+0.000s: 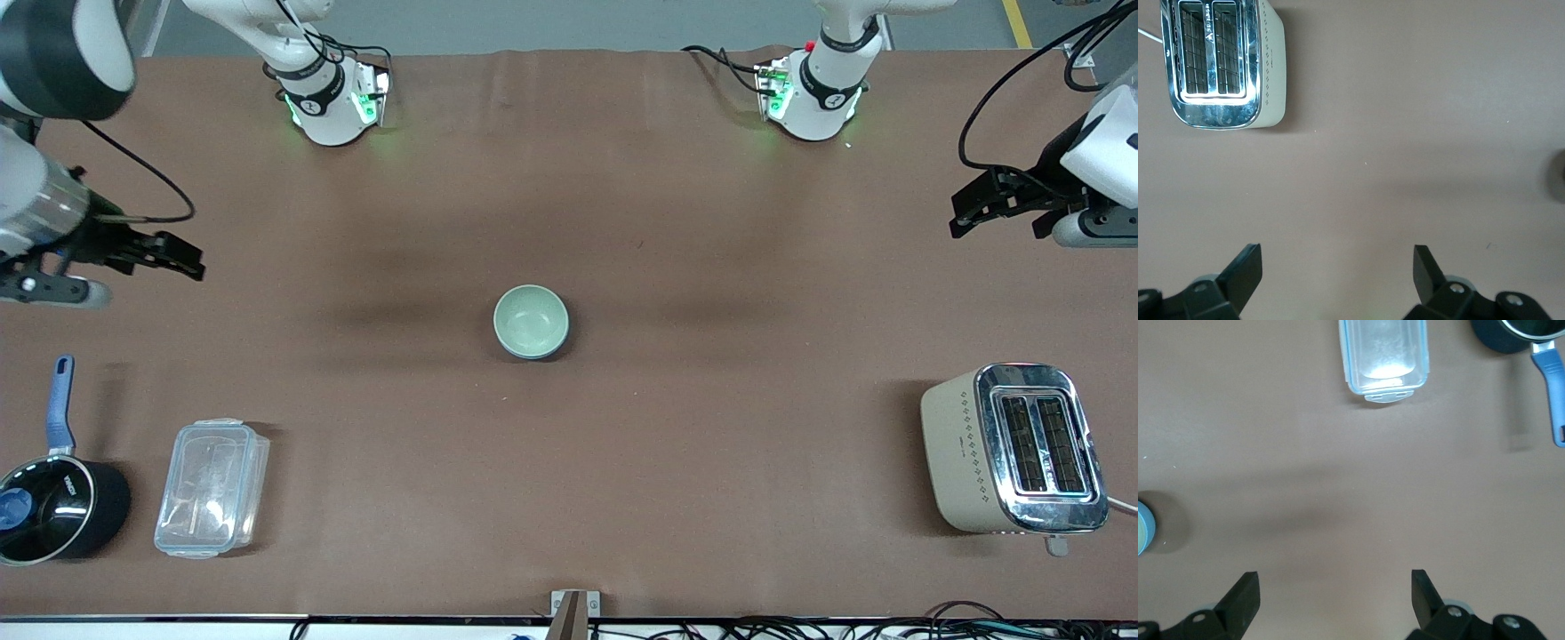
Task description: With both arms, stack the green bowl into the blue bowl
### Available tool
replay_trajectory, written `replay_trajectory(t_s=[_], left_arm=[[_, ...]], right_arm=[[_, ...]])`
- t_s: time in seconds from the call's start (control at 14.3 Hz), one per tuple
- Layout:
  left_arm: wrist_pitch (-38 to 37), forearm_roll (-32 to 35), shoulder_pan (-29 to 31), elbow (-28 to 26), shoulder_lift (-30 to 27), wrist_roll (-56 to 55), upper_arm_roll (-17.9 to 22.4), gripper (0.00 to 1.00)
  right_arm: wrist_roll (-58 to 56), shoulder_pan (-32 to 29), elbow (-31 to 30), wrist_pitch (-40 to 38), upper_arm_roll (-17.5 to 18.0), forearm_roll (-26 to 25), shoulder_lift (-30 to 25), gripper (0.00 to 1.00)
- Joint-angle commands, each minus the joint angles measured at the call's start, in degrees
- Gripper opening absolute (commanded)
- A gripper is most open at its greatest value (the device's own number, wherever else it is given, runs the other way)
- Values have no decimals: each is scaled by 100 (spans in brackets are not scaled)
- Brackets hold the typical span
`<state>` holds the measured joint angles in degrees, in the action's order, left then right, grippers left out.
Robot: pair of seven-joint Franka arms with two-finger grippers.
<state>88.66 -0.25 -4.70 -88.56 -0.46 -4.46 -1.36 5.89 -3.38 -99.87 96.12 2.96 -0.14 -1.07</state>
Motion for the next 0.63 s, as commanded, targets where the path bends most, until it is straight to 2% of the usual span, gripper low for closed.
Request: replay_trajectory(t_s=[0.0, 0.21, 0.35, 0.56], left_arm=[[-15, -27, -22, 137, 54, -28, 22, 100], [-24, -36, -5, 164, 54, -20, 22, 100], [-33, -45, -5, 164, 54, -20, 22, 100], [-41, -36, -22, 164, 63, -20, 22, 100]], right_arm=[[-97, 66, -174, -189, -233, 154, -333, 100], [-525, 66, 238, -383, -339, 58, -316, 100], [-904, 92, 458, -392, -602, 58, -289, 100], [-897, 92, 880, -566, -647, 66, -210, 100]])
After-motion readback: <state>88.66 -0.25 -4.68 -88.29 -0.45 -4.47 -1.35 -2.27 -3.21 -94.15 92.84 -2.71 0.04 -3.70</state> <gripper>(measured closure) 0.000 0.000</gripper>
